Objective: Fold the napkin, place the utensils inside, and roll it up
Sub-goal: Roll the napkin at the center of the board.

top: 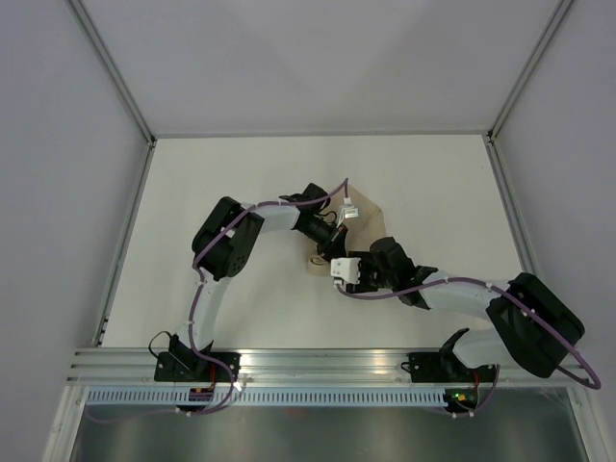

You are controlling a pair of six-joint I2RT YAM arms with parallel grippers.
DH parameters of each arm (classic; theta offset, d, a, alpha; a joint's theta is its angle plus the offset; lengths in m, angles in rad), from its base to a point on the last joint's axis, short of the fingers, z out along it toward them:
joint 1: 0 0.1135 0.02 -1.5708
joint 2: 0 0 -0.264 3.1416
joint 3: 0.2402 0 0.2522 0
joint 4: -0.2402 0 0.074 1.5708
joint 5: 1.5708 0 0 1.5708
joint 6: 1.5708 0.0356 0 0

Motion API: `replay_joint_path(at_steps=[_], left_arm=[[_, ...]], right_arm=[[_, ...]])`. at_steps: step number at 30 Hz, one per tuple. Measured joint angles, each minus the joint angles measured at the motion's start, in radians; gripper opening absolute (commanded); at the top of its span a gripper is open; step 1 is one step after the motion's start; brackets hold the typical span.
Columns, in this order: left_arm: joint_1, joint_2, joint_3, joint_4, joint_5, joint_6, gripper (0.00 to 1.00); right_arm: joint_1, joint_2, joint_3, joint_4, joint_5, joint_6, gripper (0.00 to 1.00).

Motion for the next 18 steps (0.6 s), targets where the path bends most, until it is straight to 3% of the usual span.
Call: replay_joint_path(at_steps=[4,13,17,18], left_arm=[[0.002,0.016,0.019,-0.037,0.017,0.002,0.02],[0.01,0.026,0.034,-0.082,0.026,0.008,0.03],[0.014,0.027,0.037,-0.091,0.03,0.011,0.15],[0.016,0.027,0.037,-0.092,0.03,0.013,0.24]], right_arm=[[0.0,0.041,0.011,0.023,0.006,-0.017,0.59],[0.006,0.108,0.062,0.0,0.0,-0.029,0.34],[0.006,0.122,0.086,-0.038,-0.015,-0.034,0.22],[0.006,0.123,0.091,-0.045,-0.018,-0.035,0.22]])
